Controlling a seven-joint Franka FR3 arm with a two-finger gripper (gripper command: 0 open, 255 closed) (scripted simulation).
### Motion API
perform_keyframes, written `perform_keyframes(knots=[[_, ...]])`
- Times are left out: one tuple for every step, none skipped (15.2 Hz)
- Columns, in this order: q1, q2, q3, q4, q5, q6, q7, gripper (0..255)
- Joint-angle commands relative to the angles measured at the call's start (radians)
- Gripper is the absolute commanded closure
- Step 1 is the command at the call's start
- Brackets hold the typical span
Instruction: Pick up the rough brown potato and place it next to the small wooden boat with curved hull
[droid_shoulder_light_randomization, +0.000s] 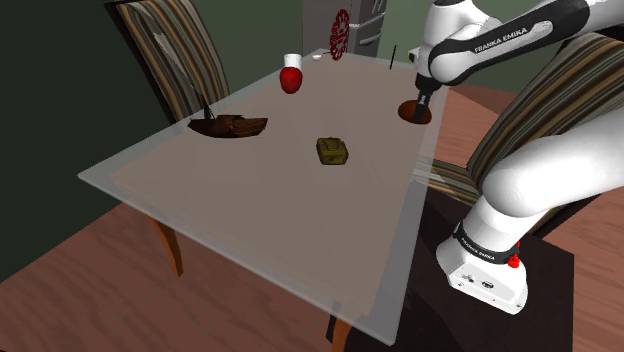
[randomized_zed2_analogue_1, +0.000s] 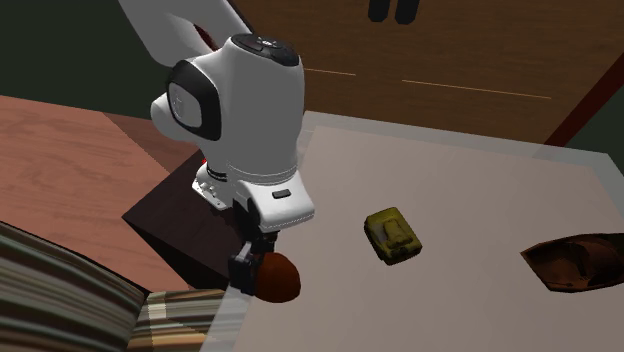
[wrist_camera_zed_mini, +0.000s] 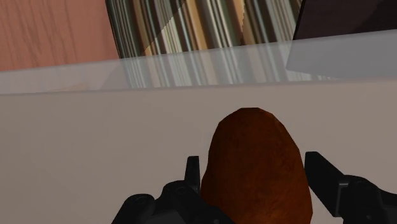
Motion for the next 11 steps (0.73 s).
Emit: perform_keyframes(knots=[[0.005, -0.010, 0.003, 0.021, 0.012, -0.030, -0.012, 255], [0.007, -0.018, 0.006, 0.029, 0.017, -0.046, -0.017, 255], [0.009, -0.025, 0.008, 0.038, 0.023, -0.061, -0.023, 255], [0.010, -0.031, 0.010, 0.047, 0.028, -0.076, -0.028, 255], [0.012, -0.038, 0.013, 0.056, 0.033, -0.091, -0.033, 255], [0.014, -0.043, 0.015, 0.066, 0.037, -0.106, -0.038, 255], [0.015, -0.049, 0.018, 0.075, 0.042, -0.120, -0.042, 255], [0.017, -0.054, 0.020, 0.085, 0.047, -0.135, -0.047, 255], [0.019, -0.059, 0.022, 0.095, 0.051, -0.149, -0.052, 255], [0.020, -0.063, 0.025, 0.105, 0.056, -0.163, -0.056, 255], [0.022, -0.068, 0.027, 0.116, 0.060, -0.177, -0.061, 255]])
